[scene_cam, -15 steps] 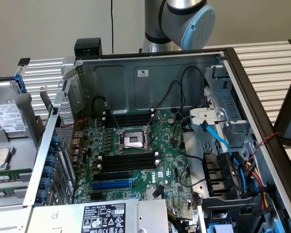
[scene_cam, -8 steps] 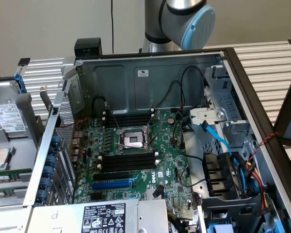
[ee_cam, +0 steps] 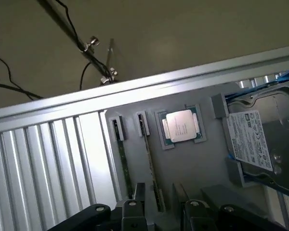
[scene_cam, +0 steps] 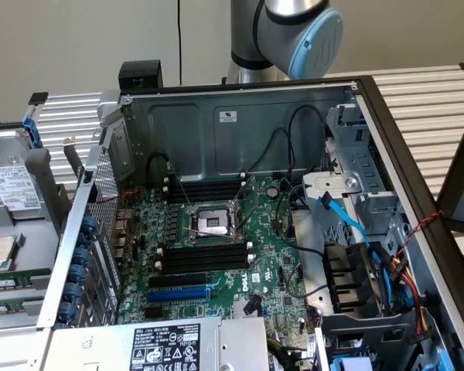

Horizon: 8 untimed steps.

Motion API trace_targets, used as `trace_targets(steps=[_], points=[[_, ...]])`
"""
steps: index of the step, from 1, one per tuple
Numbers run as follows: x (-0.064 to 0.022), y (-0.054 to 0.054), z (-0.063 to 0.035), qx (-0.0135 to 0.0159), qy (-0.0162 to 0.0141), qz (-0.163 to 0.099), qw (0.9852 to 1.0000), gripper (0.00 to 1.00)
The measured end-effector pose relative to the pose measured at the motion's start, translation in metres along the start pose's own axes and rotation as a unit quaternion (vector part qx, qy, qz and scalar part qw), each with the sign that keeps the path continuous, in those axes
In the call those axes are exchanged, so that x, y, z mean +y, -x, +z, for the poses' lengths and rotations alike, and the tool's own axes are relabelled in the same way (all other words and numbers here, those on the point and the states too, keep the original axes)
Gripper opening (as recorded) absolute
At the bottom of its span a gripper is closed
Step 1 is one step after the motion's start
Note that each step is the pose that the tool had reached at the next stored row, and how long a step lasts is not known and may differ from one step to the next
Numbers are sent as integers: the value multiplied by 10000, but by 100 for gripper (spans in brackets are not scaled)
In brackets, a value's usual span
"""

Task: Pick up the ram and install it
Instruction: 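Pick up the ram and move it above insertion slot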

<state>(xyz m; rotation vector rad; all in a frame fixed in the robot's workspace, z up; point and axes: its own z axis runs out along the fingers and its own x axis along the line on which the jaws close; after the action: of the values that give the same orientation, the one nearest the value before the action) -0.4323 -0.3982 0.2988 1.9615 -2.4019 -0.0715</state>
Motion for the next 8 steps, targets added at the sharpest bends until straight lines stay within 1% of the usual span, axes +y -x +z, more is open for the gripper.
trace_targets(steps=[2, 6, 8], points=[[-3, -6, 37, 7, 5, -108, 9999, 36], [-19, -61, 109, 18, 28, -190, 9998, 36], [-29, -91, 146, 20, 31, -224, 9997, 36]])
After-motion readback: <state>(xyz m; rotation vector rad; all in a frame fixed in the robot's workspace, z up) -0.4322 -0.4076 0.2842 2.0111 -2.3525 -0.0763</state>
